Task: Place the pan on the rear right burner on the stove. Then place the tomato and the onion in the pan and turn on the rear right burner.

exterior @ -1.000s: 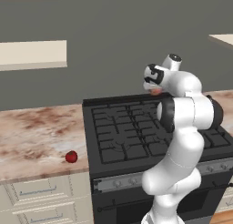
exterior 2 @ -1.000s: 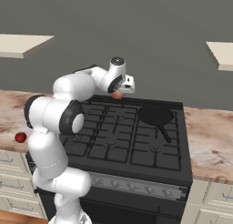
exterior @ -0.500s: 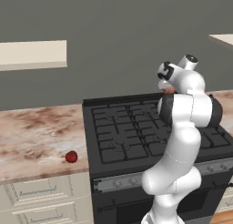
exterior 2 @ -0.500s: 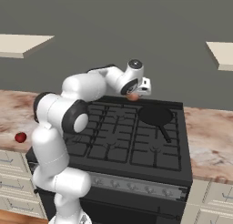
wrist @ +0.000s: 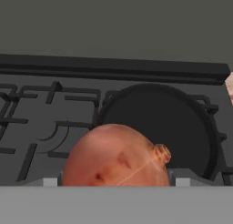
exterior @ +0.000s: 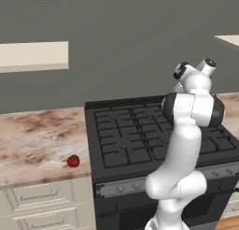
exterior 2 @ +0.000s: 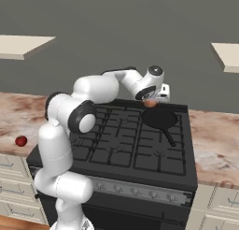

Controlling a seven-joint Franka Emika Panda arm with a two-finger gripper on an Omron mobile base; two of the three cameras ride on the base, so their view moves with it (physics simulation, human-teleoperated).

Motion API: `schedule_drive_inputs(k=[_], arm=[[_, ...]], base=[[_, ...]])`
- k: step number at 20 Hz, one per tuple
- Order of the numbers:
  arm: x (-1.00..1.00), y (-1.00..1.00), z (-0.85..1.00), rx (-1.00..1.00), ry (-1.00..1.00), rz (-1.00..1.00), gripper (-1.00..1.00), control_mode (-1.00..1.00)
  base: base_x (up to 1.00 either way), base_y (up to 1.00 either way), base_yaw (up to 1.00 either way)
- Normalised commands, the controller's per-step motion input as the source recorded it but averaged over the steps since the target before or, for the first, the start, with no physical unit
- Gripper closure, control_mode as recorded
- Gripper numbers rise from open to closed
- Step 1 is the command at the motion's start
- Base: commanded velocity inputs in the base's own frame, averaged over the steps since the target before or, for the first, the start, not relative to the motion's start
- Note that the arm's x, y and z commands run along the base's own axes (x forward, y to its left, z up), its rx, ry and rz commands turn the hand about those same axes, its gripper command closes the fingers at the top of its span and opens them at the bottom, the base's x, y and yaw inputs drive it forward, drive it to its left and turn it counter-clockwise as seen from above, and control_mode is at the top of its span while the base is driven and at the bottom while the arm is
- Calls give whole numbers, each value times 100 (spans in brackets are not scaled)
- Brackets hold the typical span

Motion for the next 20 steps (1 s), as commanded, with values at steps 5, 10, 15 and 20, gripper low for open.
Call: schedule_drive_inputs(k=[5, 10, 15, 20], arm=[[0, -14, 0, -1, 0, -5, 100, -100], [0, -1, 0, 0, 7, -15, 100, -100], [6, 0, -2, -2, 21, -21, 100, -100], [0, -1, -11, 0, 4, -5, 100, -100]], base=[[0, 0, 0], [0, 0, 0], [0, 0, 0], [0, 0, 0]])
